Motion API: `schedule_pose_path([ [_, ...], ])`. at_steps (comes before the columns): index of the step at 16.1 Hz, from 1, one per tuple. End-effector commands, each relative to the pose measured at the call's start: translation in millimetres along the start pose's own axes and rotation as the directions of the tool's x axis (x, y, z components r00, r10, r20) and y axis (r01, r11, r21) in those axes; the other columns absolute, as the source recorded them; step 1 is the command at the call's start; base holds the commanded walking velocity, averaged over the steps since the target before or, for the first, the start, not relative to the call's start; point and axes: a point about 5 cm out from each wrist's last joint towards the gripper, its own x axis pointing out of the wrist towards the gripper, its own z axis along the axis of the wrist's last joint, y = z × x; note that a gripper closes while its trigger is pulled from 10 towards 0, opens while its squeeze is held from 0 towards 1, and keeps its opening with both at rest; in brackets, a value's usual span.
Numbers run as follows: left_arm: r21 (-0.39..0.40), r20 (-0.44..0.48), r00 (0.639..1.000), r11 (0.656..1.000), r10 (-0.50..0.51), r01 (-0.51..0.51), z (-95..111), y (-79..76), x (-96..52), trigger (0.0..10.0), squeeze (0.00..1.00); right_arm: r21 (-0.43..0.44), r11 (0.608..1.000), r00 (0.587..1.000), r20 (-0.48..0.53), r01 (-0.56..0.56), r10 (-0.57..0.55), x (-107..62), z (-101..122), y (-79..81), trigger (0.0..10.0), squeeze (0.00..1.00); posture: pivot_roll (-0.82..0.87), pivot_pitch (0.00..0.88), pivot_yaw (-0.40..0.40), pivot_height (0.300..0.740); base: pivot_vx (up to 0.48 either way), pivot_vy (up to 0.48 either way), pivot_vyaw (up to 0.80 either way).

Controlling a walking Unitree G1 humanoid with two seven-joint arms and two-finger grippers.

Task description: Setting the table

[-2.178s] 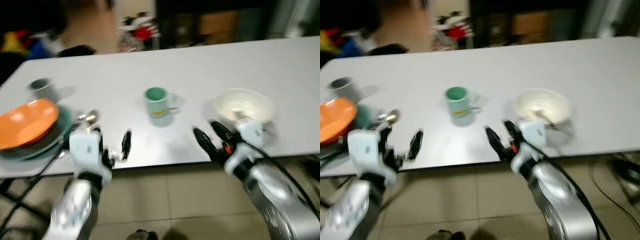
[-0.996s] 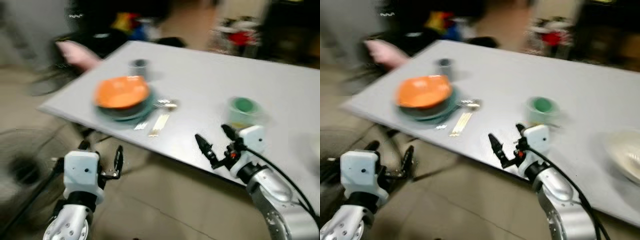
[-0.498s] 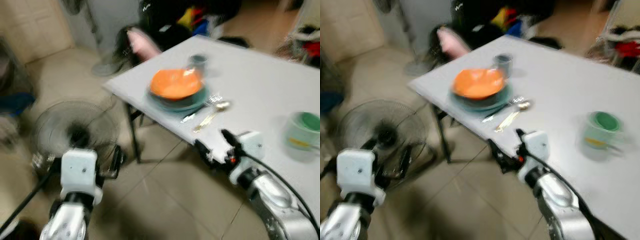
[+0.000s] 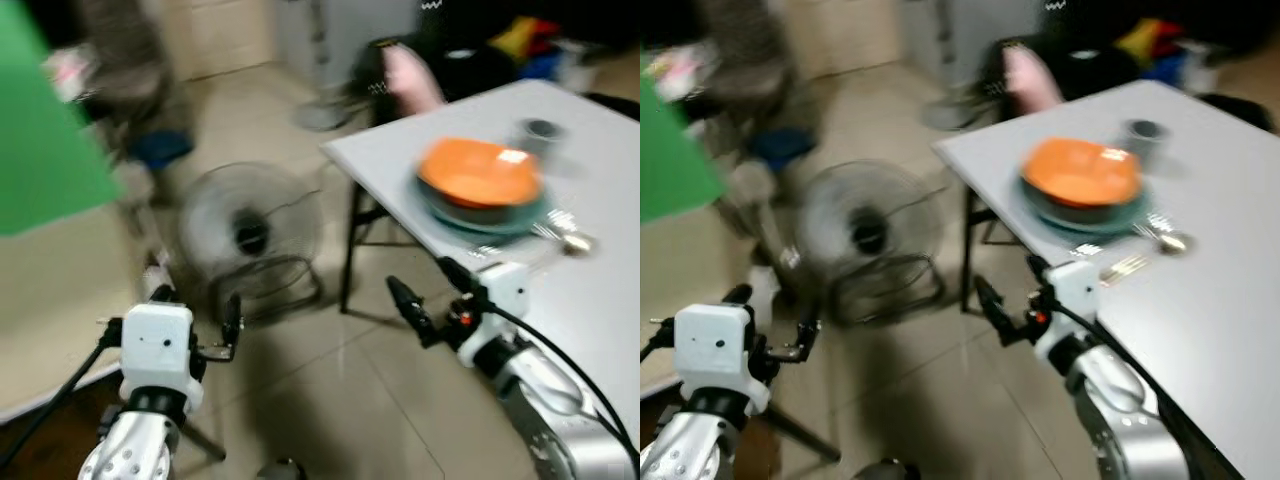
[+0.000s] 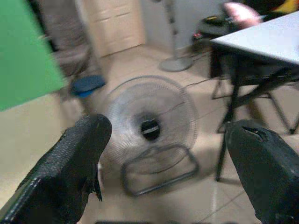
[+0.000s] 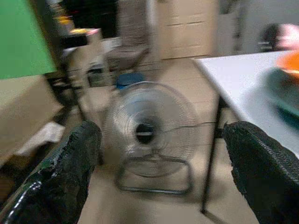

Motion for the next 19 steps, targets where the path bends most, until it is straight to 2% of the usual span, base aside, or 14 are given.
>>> schedule_pose_path([
  [1, -0.006, 0.013, 1.0, 1.0, -0.001, 0.001, 3, -0.7, 0.5, 10.0, 0.0, -0.003, 1.0, 1.0, 0.01, 0.001, -0.001, -0.7, 1, -3.2, 10.0, 1.0, -0.02, 0.02, 0.042, 0.74, 0.0, 0.352, 0.77],
  [6, 0.007, 0.024, 1.0, 1.0, 0.006, -0.006, 6, -1.2, 1.6, 10.0, 0.0, 0.021, 1.0, 1.0, 0.016, 0.002, -0.003, 2.3, 1, -4.9, 10.0, 1.0, -0.01, 0.016, 0.025, 0.74, 0.0, 0.362, 0.76],
  [9, 0.026, 0.044, 0.999, 1.0, 0.009, -0.01, 12, 1.3, 2.7, 10.0, 0.0, 0.067, 0.997, 0.999, 0.002, 0.037, -0.037, 1.5, -1, -7.5, 10.0, 1.0, -0.01, 0.017, 0.022, 0.74, 0.0, 0.363, 0.0],
  [11, 0.031, 0.052, 0.999, 0.999, 0.013, -0.015, 14, 3.2, 3.6, 10.0, 0.0, 0.088, 0.996, 1.0, 0.013, 0.023, -0.025, 1.4, -1, -2.1, 10.0, 0.99, -0.01, 0.017, 0.026, 0.74, 0.0, 0.358, 0.0],
  [12, 0.037, 0.055, 0.998, 0.999, 0.005, -0.007, 15, 2.5, 4.5, 10.0, 0.0, 0.107, 0.994, 1.0, 0.024, 0.017, -0.019, 2.5, 1, 1.0, 10.0, 0.0, -0.02, 0.018, 0.029, 0.74, 0.0, 0.356, 0.0],
  [19, 0.041, 0.056, 0.998, 0.999, 0.007, -0.009, 15, 5.3, 9.3, 10.0, 0.0, 0.128, 0.991, 1.0, 0.014, 0.021, -0.023, 6.4, 4, 0.4, 10.0, 0.0, -0.02, 0.014, 0.025, 0.74, 0.0, 0.359, 0.0],
])
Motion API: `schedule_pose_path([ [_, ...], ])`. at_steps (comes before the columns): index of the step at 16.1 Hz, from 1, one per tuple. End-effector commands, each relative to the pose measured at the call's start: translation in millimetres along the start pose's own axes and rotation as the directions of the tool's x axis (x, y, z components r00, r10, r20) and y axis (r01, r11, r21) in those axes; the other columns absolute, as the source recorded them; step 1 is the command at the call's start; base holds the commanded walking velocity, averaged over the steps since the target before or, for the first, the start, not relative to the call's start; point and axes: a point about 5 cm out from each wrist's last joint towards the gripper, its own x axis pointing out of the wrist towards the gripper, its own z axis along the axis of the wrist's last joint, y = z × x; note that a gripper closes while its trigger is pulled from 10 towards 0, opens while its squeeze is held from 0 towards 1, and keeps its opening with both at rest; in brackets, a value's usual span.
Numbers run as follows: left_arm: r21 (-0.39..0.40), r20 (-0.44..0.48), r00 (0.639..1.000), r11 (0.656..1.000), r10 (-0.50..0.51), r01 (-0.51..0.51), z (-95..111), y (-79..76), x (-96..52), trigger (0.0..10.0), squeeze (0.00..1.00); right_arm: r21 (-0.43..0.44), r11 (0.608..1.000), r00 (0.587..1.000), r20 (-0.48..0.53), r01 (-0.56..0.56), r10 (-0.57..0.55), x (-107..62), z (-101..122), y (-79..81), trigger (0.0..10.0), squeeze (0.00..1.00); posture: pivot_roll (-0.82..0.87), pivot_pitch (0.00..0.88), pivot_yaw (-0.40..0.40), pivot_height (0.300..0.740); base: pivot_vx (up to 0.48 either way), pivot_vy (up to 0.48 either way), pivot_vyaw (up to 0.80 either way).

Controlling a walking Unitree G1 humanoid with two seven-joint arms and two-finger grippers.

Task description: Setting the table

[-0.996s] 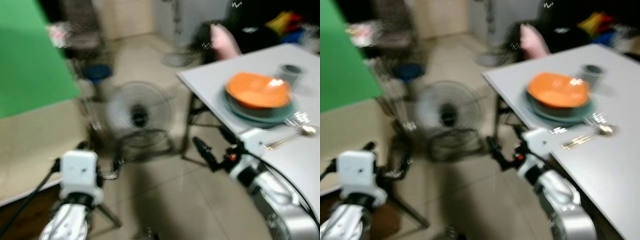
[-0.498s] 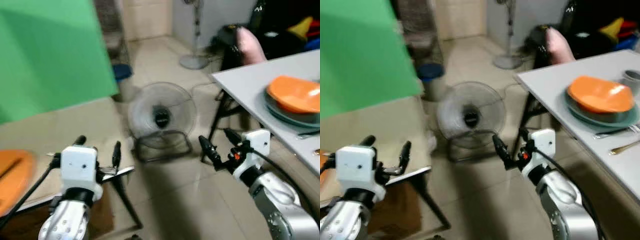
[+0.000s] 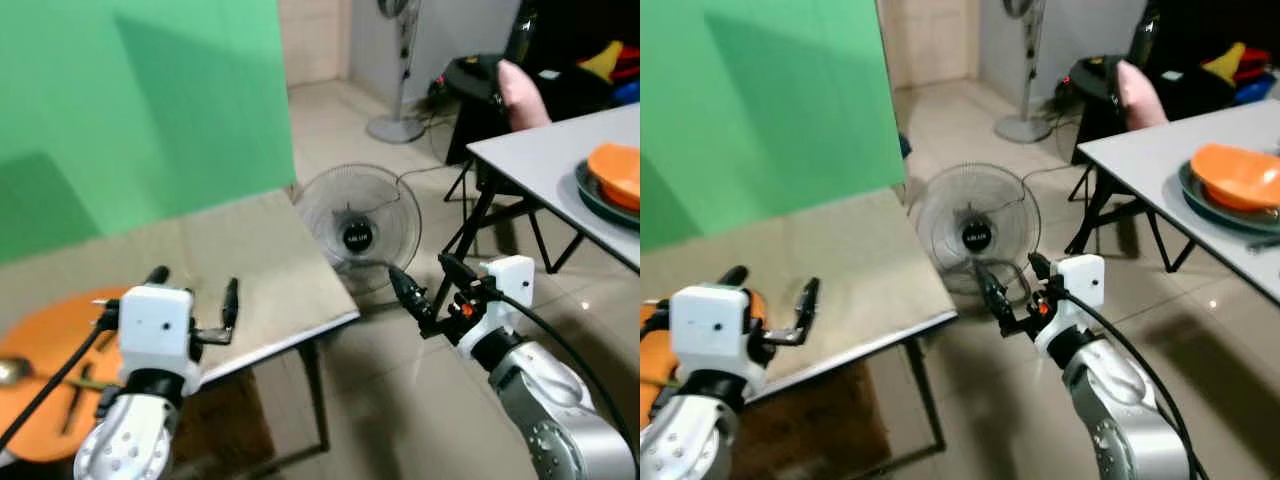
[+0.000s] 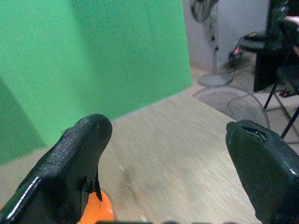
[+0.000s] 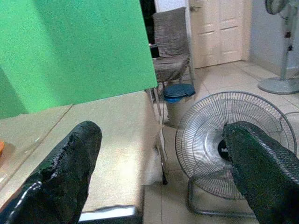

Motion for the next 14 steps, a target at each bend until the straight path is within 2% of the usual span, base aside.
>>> schedule_pose_path([
  [1, 0.013, -0.013, 1.0, 1.0, 0.009, -0.009, -2, 3.7, 1.2, 10.0, 0.0, 0.015, 1.0, 1.0, 0.003, -0.018, 0.018, 5.4, 4, 4.0, 10.0, 0.0, -0.02, 0.014, 0.024, 0.74, 0.0, 0.356, 0.0],
  [8, 0.012, -0.007, 1.0, 1.0, 0.019, -0.019, -2, 4.4, 3.0, 10.0, 0.0, 0.019, 0.996, 0.996, -0.007, -0.088, 0.088, 13.0, 11, 7.2, 10.0, 0.0, 0.0, 0.008, 0.011, 0.74, 0.0, 0.357, 0.0],
  [9, 0.027, 0.003, 1.0, 0.999, 0.025, -0.025, -1, 5.5, 3.0, 10.0, 0.0, 0.006, 0.994, 0.994, -0.013, -0.111, 0.111, 13.8, 11, 8.8, 10.0, 0.0, 0.0, 0.006, 0.008, 0.74, 0.0, 0.0, 0.0],
  [10, 0.035, 0.012, 0.999, 0.999, 0.033, -0.033, 1, 6.6, 3.5, 10.0, 0.0, -0.042, 0.99, 0.991, -0.023, -0.131, 0.13, 15.2, 11, 10.6, 10.0, 0.0, 0.0, 0.005, 0.008, 0.74, 0.0, 0.0, 0.0],
  [13, 0.022, 0.023, 0.998, 0.998, 0.055, -0.055, 4, 8.1, 6.2, 10.0, 0.0, -0.057, 0.983, 0.984, -0.035, -0.177, 0.175, 20.0, 13, 13.9, 10.0, 0.0, 0.0, 0.004, 0.009, 0.74, 0.0, -0.48, 0.8],
  [14, 0.015, 0.019, 0.998, 0.998, 0.057, -0.058, 3, 8.5, 5.3, 10.0, 0.0, -0.051, 0.982, 0.983, -0.04, -0.182, 0.18, 20.6, 12, 13.9, 10.0, 0.0, 0.0, 0.005, 0.01, 0.74, 0.0, 0.0, 0.8],
])
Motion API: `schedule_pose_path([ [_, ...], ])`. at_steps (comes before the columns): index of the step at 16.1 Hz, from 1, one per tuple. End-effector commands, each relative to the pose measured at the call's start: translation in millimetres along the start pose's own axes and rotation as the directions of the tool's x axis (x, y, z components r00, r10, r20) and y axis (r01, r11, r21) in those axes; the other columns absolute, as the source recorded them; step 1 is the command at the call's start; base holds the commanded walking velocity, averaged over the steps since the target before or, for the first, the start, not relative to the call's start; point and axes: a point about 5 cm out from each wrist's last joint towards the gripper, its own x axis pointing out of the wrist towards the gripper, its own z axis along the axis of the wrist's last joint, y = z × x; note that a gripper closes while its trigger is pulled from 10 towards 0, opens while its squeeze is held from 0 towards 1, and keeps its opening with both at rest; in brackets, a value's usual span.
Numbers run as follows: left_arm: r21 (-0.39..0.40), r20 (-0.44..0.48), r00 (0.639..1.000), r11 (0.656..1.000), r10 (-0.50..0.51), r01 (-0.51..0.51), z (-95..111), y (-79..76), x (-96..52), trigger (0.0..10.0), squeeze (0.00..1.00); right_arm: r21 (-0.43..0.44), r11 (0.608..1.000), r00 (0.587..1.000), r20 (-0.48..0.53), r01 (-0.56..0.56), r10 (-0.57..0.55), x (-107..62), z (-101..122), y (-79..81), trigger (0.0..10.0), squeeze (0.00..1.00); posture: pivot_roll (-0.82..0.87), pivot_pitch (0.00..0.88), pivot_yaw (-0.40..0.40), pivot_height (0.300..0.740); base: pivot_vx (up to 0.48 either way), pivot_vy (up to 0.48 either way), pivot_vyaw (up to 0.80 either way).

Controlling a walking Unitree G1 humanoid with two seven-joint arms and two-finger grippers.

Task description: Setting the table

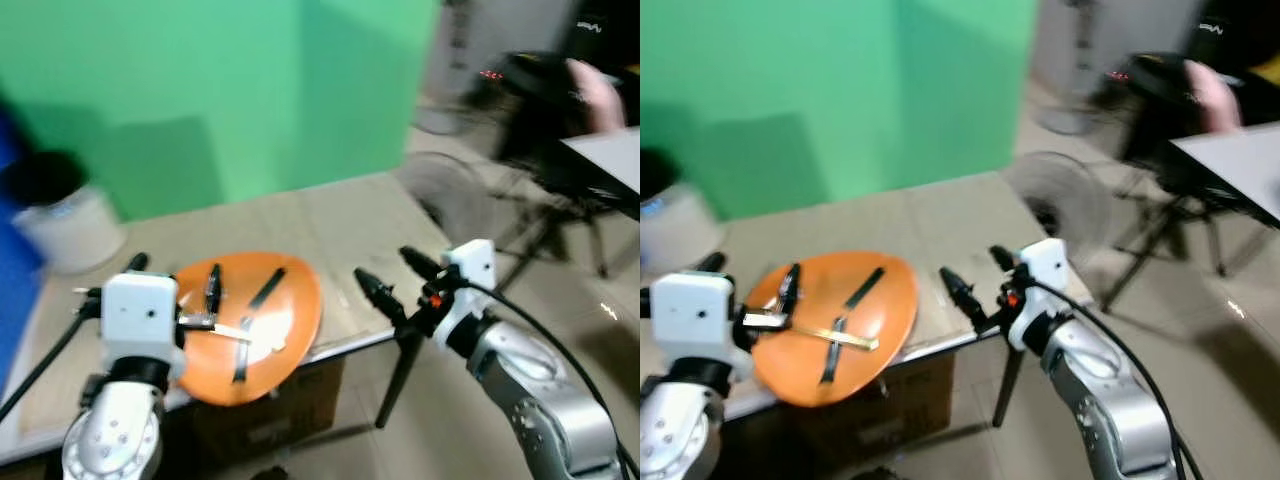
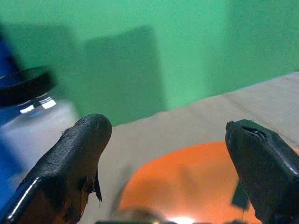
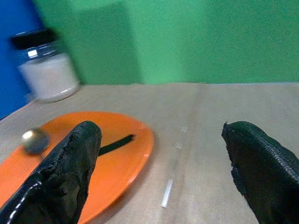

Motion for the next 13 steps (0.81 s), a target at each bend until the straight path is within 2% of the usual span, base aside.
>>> schedule_pose_path([
  [1, -0.016, -0.003, 1.0, 1.0, -0.003, 0.003, 1, -2.2, -0.9, 10.0, 0.0, -0.022, 1.0, 1.0, 0.008, 0.011, -0.01, 0.1, 5, -5.0, 10.0, 0.0, 0.0, 0.006, 0.009, 0.74, 0.0, 0.0, 0.8],
  [4, -0.005, -0.005, 1.0, 1.0, 0.002, -0.002, 0, -0.7, -2.7, 10.0, 0.0, 0.012, 1.0, 1.0, -0.007, -0.018, 0.018, 2.2, 3, -3.6, 10.0, 0.0, 0.01, 0.008, 0.004, 0.74, 0.0, 0.0, 0.0],
  [6, 0.001, 0.008, 1.0, 1.0, -0.005, 0.005, 2, -1.4, -2.8, 10.0, 0.0, -0.018, 0.997, 0.996, -0.035, -0.08, 0.079, 4.2, 2, -0.6, 10.0, 0.0, 0.01, 0.009, 0.001, 0.74, 0.0, 0.0, 0.0],
  [8, 0.001, 0.02, 1.0, 1.0, -0.02, 0.02, 3, -2.5, -3.1, 10.0, 0.0, -0.088, 0.988, 0.99, -0.056, -0.131, 0.126, 6.9, 4, 0.8, 10.0, 0.0, 0.01, 0.008, -0.005, 0.74, 0.0, 0.0, 0.0],
  [13, 0.003, 0.015, 0.999, 0.999, -0.04, 0.04, 4, -3.9, -4.9, 10.0, 0.0, -0.097, 0.981, 0.984, -0.075, -0.167, 0.16, 10.7, 1, 3.6, 10.0, 0.0, 0.02, 0.009, -0.005, 0.74, 0.294, 0.0, 0.74],
])
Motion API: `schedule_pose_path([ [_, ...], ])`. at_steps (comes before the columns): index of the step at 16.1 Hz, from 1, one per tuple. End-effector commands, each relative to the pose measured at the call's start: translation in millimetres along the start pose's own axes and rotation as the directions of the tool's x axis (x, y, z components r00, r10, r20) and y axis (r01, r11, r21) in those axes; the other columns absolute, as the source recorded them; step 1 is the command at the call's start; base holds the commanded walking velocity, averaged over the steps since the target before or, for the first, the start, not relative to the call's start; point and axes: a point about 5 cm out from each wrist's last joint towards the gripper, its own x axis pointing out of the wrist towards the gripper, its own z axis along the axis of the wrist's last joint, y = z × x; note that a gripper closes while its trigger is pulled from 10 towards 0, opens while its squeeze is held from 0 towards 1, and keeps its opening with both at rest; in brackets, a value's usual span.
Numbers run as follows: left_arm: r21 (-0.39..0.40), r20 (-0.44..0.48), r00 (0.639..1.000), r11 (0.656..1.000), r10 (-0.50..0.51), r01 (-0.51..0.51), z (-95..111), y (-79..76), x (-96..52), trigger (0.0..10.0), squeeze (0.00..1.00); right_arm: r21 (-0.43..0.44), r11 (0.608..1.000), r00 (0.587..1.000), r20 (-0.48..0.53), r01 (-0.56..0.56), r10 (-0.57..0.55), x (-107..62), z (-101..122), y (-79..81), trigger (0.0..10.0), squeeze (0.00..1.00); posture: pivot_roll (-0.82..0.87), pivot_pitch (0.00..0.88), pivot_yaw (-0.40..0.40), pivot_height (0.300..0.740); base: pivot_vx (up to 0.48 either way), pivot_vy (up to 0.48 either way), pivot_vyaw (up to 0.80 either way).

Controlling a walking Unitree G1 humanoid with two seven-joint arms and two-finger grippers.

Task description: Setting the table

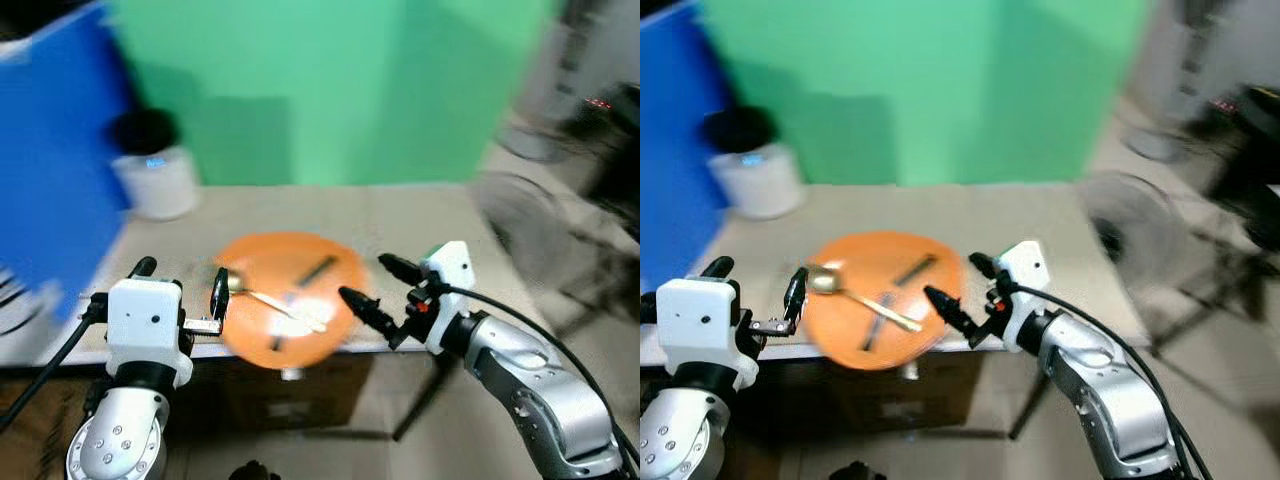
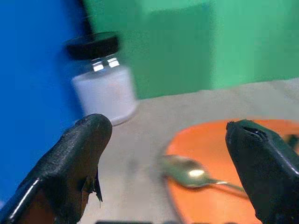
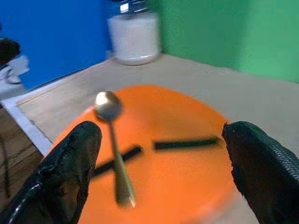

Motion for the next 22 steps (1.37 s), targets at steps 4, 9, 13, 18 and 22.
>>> schedule_pose_path([
  [4, 0.009, 0.016, 0.999, 0.999, -0.031, 0.031, 3, -1.1, 0.6, 10.0, 0.0, -0.022, 1.0, 1.0, 0.024, -0.01, 0.011, 4.2, 6, -2.5, 10.0, 0.0, 0.01, 0.003, 0.001, 0.74, 0.313, 0.0, 0.54],
  [9, 0.034, 0.001, 0.986, 0.985, -0.168, 0.168, 2, -8.2, 0.6, 10.0, 0.0, -0.135, 0.986, 0.995, -0.04, -0.096, 0.091, 2.1, 17, -10.1, 10.0, 1.0, 0.01, 0.0, -0.001, 0.74, 0.058, 0.0, 0.0],
  [13, 0.096, -0.064, 0.919, 0.914, -0.39, 0.395, -2, -12.2, -2.3, 10.0, 0.0, -0.127, 0.969, 0.955, -0.242, -0.209, 0.174, 8.7, 10, -1.2, 10.0, 1.0, -0.01, 0.0, 0.002, 0.74, 0.0, 0.0, 0.0],
  [18, 0.079, -0.155, 0.779, 0.778, -0.608, 0.623, -9, -26.0, -12.7, 10.0, 0.0, -0.138, 0.944, 0.882, -0.418, -0.301, 0.22, 29.4, -11, 15.3, 10.0, 1.0, -0.05, 0.001, -0.004, 0.74, 0.0, 0.0, 0.0],
  [22, 0.074, -0.169, 0.757, 0.758, -0.631, 0.648, -9, -27.3, -14.3, 10.0, 0.0, -0.154, 0.944, 0.858, -0.479, -0.292, 0.187, 43.6, -23, 22.2, 10.0, 0.0, -0.06, 0.01, -0.015, 0.74, 0.0, 0.0, 0.0],
])
